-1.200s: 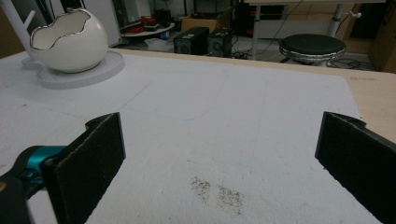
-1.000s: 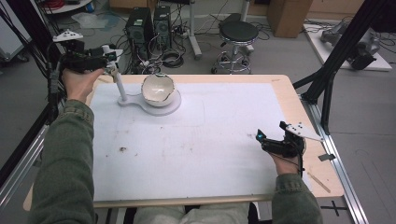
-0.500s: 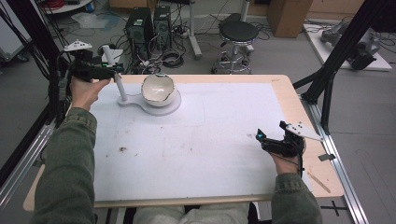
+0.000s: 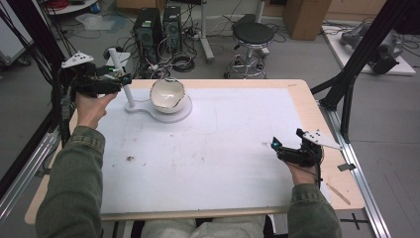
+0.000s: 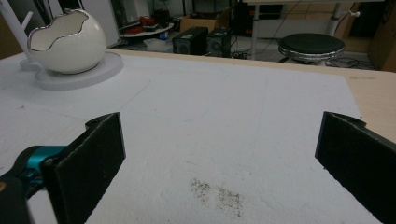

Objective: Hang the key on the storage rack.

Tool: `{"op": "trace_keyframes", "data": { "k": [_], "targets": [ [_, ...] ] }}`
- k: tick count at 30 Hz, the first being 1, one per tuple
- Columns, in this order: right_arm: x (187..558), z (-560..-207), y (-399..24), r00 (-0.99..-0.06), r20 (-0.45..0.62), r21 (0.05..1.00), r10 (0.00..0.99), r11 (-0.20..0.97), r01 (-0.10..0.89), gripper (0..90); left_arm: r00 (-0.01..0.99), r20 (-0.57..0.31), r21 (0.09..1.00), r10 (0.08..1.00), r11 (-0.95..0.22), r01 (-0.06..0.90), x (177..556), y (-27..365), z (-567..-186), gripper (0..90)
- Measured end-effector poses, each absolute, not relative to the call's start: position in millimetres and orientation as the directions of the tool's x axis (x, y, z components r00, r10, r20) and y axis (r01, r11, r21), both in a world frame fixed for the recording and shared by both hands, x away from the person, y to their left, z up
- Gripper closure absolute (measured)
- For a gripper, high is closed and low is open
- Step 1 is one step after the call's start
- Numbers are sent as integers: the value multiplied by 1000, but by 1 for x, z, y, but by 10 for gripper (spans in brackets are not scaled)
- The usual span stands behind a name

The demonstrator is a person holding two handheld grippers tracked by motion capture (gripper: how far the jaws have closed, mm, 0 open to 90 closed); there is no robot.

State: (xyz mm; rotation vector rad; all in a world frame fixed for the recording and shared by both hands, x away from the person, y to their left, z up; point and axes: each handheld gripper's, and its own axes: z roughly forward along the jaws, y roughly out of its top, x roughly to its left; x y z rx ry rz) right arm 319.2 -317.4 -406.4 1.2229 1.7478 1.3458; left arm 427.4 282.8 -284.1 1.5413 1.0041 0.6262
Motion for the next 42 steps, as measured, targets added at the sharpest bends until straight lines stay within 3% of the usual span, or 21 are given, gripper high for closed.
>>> {"op": "trace_keyframes", "data": {
  "k": [13, 38, 42],
  "targets": [
    [320, -406, -318, -389, 66, 953, 919, 58, 299, 5, 481, -95, 966, 872, -36, 255, 415, 278, -294, 16],
    [320, -407, -316, -388, 72, 951, 919, 55, 305, 5, 445, -180, 957, 877, 52, 284, 395, 295, -333, 16],
    [320, -407, -316, -389, 67, 952, 919, 58, 301, 5, 453, -162, 959, 877, 32, 282, 392, 291, -335, 16]
  ]
}}
